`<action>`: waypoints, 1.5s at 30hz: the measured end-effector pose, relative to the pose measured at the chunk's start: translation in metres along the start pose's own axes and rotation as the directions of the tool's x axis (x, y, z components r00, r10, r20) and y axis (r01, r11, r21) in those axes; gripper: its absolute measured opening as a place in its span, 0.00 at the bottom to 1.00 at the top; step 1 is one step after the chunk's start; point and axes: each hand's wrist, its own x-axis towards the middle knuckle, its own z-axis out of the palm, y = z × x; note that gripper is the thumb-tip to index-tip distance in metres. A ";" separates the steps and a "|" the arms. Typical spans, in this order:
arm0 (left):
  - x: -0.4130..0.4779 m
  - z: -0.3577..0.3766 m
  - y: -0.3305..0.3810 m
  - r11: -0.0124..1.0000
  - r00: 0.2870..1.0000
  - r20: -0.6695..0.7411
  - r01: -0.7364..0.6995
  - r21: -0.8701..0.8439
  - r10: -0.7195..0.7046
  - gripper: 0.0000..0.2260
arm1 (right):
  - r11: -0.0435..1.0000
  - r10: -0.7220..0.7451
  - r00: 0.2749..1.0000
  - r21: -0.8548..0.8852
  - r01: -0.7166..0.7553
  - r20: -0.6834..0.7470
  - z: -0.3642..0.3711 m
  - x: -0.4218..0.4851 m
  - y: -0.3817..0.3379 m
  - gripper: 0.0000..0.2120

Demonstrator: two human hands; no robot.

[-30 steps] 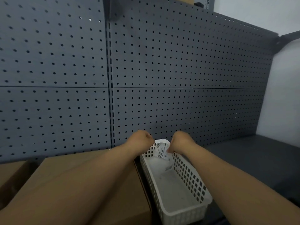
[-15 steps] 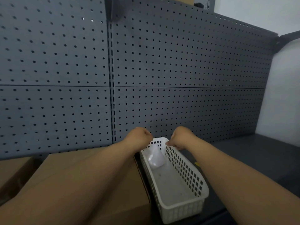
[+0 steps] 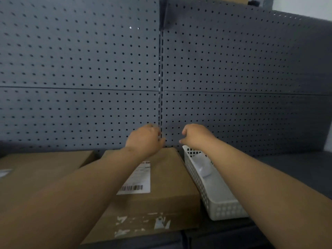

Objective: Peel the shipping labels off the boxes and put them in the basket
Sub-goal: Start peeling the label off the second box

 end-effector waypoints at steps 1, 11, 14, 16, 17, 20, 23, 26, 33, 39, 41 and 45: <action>-0.007 -0.006 -0.009 0.999 1.000 -0.012 0.007 0.047 -0.007 0.17 | 1.000 -0.013 1.000 -0.012 0.013 0.005 0.003 -0.001 -0.010 0.18; -0.067 -0.068 -0.101 0.973 0.995 -0.021 0.102 0.209 -0.100 0.16 | 0.993 -0.094 0.995 -0.063 0.096 0.020 0.016 -0.008 -0.117 0.15; -0.090 -0.087 -0.136 0.965 0.994 -0.028 0.111 0.239 -0.107 0.16 | 0.990 -0.128 0.992 -0.049 0.129 0.024 0.022 -0.018 -0.159 0.21; -0.106 -0.100 -0.161 0.961 0.994 -0.033 0.110 0.253 -0.105 0.16 | 0.990 -0.136 0.990 -0.041 0.137 0.025 0.028 -0.026 -0.190 0.21; -0.114 -0.106 -0.175 0.960 0.994 -0.033 0.110 0.258 -0.105 0.16 | 0.990 -0.135 0.990 -0.040 0.136 0.031 0.032 -0.029 -0.206 0.21; -0.138 -0.127 -0.215 0.958 0.994 -0.036 0.111 0.263 -0.106 0.16 | 0.994 -0.109 0.993 -0.028 0.110 0.041 0.044 -0.042 -0.251 0.21; -0.163 -0.145 -0.253 0.954 0.993 -0.033 0.117 0.275 -0.113 0.15 | 0.997 -0.074 0.996 -0.019 0.075 0.055 0.054 -0.058 -0.289 0.20; -0.187 -0.159 -0.286 0.952 0.995 -0.038 0.097 0.291 -0.090 0.14 | 0.999 -0.041 0.999 0.002 0.041 0.034 0.064 -0.073 -0.318 0.21; -0.225 -0.174 -0.335 0.950 0.997 -0.036 0.075 0.304 -0.068 0.14 | 1.000 -0.002 1.000 -0.007 0.002 0.004 0.084 -0.101 -0.363 0.19; -0.235 -0.178 -0.347 0.960 0.998 -0.023 0.067 0.273 -0.063 0.14 | 0.999 -0.041 0.999 -0.027 0.041 0.002 0.085 -0.109 -0.383 0.18; -0.232 -0.175 -0.349 0.952 0.998 -0.006 0.058 0.301 -0.059 0.13 | 0.999 -0.038 0.999 -0.013 0.038 0.009 0.085 -0.109 -0.386 0.18; -0.226 -0.167 -0.353 0.939 0.996 0.082 -0.005 0.344 -0.025 0.14 | 0.997 -0.074 0.997 -0.009 0.075 0.018 0.080 -0.111 -0.390 0.07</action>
